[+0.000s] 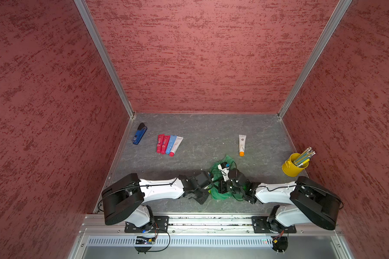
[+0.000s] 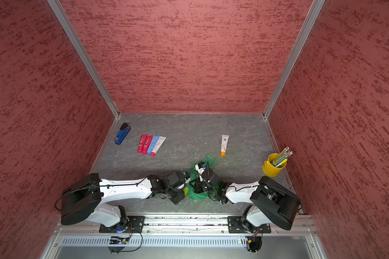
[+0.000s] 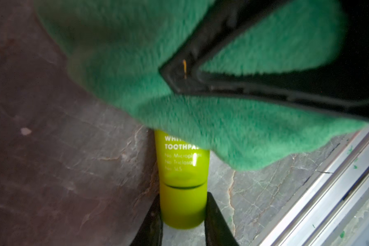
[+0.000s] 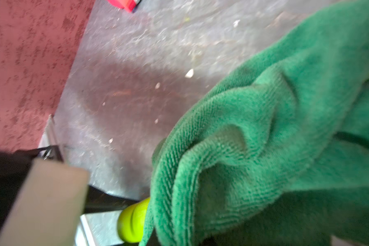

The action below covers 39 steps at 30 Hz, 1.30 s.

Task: Wipe the surface of the toothpaste tube
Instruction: Wipe the dirt from the toothpaste tube.

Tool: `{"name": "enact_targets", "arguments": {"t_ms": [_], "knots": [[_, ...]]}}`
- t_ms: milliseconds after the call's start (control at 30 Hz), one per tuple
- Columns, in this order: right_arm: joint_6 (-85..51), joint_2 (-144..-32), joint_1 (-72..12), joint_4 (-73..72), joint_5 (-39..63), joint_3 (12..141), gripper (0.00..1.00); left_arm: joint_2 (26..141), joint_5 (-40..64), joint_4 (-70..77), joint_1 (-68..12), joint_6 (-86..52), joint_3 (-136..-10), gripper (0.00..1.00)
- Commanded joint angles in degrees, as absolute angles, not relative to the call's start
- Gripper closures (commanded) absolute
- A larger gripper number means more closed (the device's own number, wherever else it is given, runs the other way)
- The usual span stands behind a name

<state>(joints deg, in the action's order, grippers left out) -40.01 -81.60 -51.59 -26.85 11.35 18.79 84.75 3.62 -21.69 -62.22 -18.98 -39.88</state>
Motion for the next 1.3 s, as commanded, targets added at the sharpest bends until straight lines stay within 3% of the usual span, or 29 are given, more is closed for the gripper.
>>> {"name": "enact_targets", "arguments": {"t_ms": [0,133,400,567,700,967,1100,1267], "knots": [[-42.63,-84.61,-53.34,-25.67,18.10,16.70,1.00,86.08,2.03,-18.84,-61.79,-18.72,-40.87,1.00],[-40.94,-85.97,-52.62,-22.17,14.76,18.38,1.00,84.95,1.76,-18.57,-61.79,-18.94,-40.10,1.00],[-31.07,-77.49,-40.83,0.47,0.85,24.30,1.00,84.13,1.89,-18.00,-61.44,-19.10,-39.27,1.00],[-28.10,-77.98,-38.15,1.41,1.26,26.54,1.00,83.87,1.76,-17.89,-61.44,-19.12,-39.16,1.00],[-28.68,-80.60,-39.51,-3.66,8.22,25.54,1.00,84.13,2.00,-17.83,-61.26,-19.12,-39.11,1.00],[-36.24,-82.35,-49.97,-13.88,17.71,22.01,1.00,84.64,2.44,-17.75,-60.73,-19.08,-39.42,1.00],[-39.30,-82.68,-54.45,-17.47,19.39,21.54,1.00,85.25,2.63,-17.80,-60.64,-18.99,-39.72,1.00],[-38.15,-85.14,-54.11,-15.20,16.74,22.18,1.00,85.27,2.46,-17.95,-60.73,-19.06,-39.82,1.00]]}}
